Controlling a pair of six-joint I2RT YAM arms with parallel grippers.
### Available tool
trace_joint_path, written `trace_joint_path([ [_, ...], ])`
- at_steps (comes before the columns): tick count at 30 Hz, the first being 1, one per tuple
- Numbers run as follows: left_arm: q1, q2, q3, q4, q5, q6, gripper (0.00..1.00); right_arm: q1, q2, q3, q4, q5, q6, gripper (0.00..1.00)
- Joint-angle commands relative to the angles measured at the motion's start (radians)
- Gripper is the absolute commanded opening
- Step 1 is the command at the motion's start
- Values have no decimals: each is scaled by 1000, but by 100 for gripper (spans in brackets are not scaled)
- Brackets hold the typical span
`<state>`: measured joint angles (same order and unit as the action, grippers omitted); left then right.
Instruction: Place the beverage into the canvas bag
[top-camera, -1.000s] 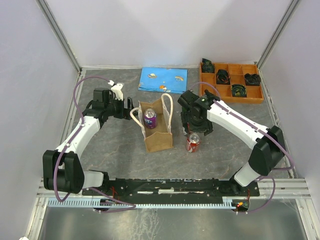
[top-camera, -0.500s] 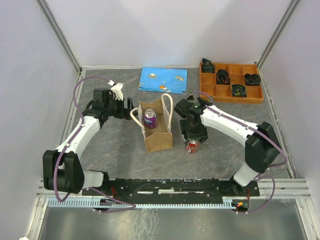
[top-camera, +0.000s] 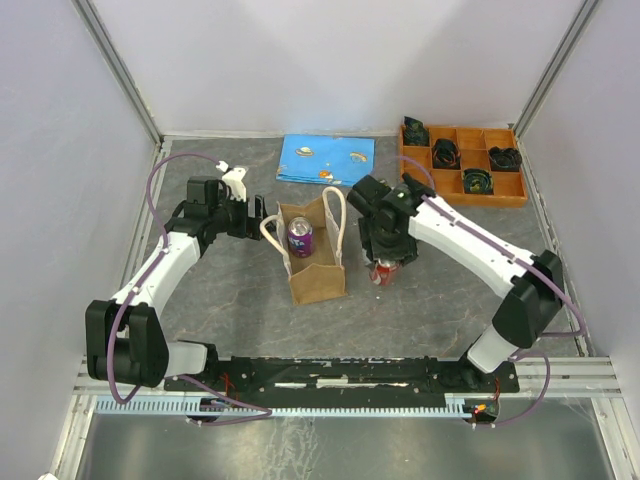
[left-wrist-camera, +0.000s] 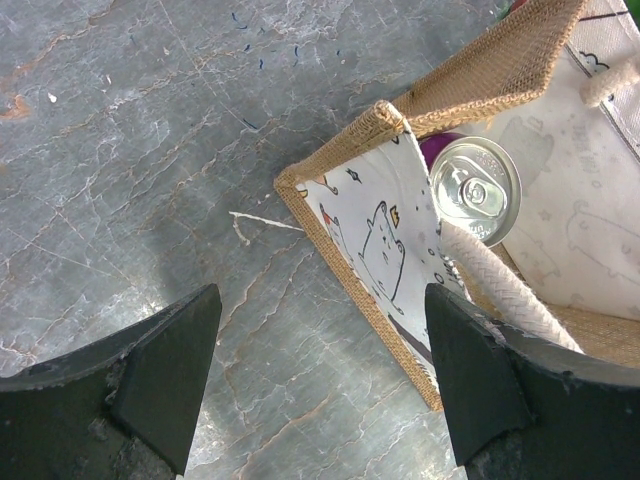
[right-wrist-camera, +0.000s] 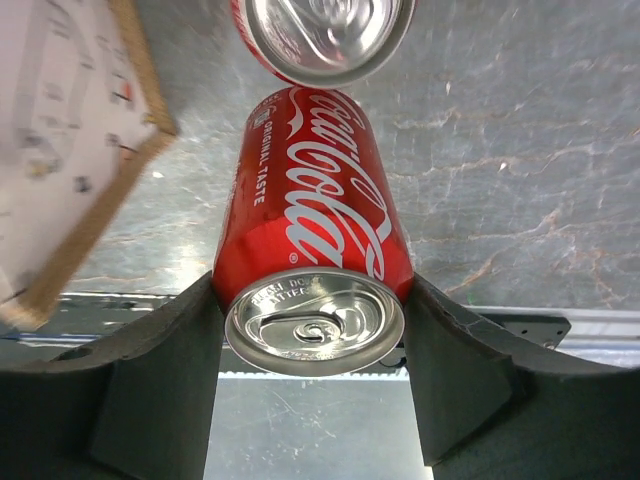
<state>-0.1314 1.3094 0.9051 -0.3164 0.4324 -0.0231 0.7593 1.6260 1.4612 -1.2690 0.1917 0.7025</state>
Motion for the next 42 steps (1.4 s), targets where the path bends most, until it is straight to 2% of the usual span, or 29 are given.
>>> trace_joint_path([
  [1,-7,-18,12,0,34,32,89,4,-86,249,-108,89,-2,0],
  [5,-6,-22,13,0,34,32,89,3,-70,460,-126,136,-45,0],
  [8,-7,-26,12,0,35,31,89,3,-51,592,-58,143,-102,0],
  [13,-6,-38,10,-2,36,35,89,4,37,810,-39,86,-160,0],
  [18,-7,-45,4,-3,40,32,89,25,75,830,105,-3,-172,0],
  [23,-8,-48,3,-4,41,33,89,80,200,966,84,-27,-205,0],
  [26,-8,-48,3,-7,40,37,89,107,242,963,67,-31,-218,0],
  [38,-10,-43,-2,-7,40,35,89,135,271,741,47,10,-248,0],
  [42,-10,-42,1,-7,37,36,89,135,285,668,88,11,-254,0],
])
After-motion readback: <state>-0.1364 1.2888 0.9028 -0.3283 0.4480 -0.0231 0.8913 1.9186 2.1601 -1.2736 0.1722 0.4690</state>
